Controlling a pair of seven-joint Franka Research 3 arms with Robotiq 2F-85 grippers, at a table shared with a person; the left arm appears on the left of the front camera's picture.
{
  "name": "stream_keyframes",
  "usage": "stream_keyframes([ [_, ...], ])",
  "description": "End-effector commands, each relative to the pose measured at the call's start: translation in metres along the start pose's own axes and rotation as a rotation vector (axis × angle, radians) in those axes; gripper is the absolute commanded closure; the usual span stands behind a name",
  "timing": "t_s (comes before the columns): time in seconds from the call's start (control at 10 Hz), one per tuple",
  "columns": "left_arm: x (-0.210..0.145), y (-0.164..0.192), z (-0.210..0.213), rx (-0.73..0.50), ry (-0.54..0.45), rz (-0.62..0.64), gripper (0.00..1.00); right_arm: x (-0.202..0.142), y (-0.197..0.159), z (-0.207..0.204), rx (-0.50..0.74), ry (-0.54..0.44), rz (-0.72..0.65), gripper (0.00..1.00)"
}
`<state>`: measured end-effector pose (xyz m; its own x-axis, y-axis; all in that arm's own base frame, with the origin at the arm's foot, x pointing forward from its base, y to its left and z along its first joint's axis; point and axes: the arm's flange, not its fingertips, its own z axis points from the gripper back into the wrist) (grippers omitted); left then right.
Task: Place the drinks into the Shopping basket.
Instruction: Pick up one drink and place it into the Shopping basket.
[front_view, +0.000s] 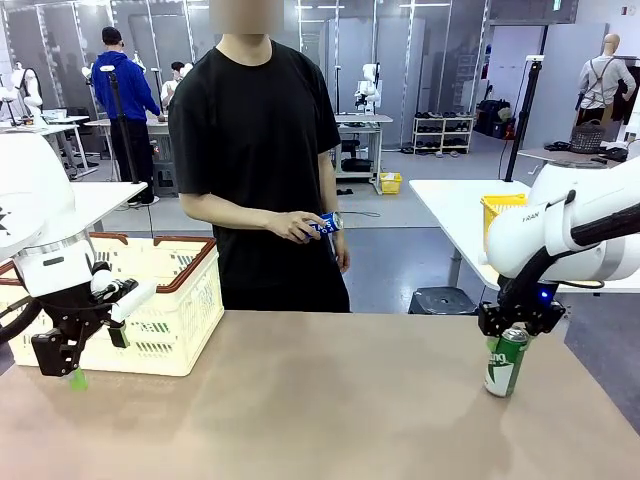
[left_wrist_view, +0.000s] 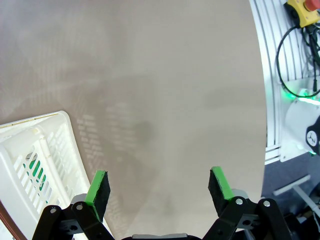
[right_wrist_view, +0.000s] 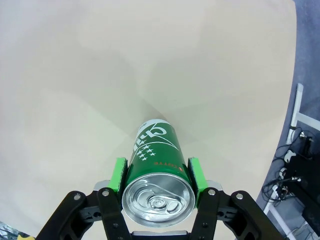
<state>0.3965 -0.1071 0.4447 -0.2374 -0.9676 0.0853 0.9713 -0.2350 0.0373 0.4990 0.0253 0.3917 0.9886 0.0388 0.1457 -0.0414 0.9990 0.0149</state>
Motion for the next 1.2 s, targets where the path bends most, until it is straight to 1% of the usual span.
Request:
stream_keyframes([
  [0.0,0.003,-0.001,0.002,0.006,0.005,0.014,0.0,-0.011,0.034,0.029,-0.034,-0.047,-0.011,0.91],
  [0.2,0.003,-0.001,0.002,0.006,0.005,0.014,0.0,-0.022,0.066,0.059,-0.083,-0.105,0.036,0.91],
  [0.4,0.003,-0.001,0.002,0.006,0.005,0.014,0.0,-0.033,0.103,0.086,-0.068,-0.139,0.08,0.91],
  [0.6,0.003,-0.001,0.002,0.006,0.005,0.014,0.0,-0.043,0.14,0.099,-0.067,-0.168,0.137,0.91],
  [0.7,0.003,-0.001,0.002,0.006,0.005,0.014,0.0,-0.045,0.162,0.099,-0.036,-0.197,0.196,0.91],
  [0.9,0.003,-0.001,0.002,0.006,0.005,0.014,0.0,-0.04,0.198,0.089,-0.003,-0.223,0.295,0.91],
  [1.1,0.003,-0.001,0.002,0.006,0.005,0.014,0.0,-0.025,0.228,0.069,0.012,-0.217,0.353,0.91],
])
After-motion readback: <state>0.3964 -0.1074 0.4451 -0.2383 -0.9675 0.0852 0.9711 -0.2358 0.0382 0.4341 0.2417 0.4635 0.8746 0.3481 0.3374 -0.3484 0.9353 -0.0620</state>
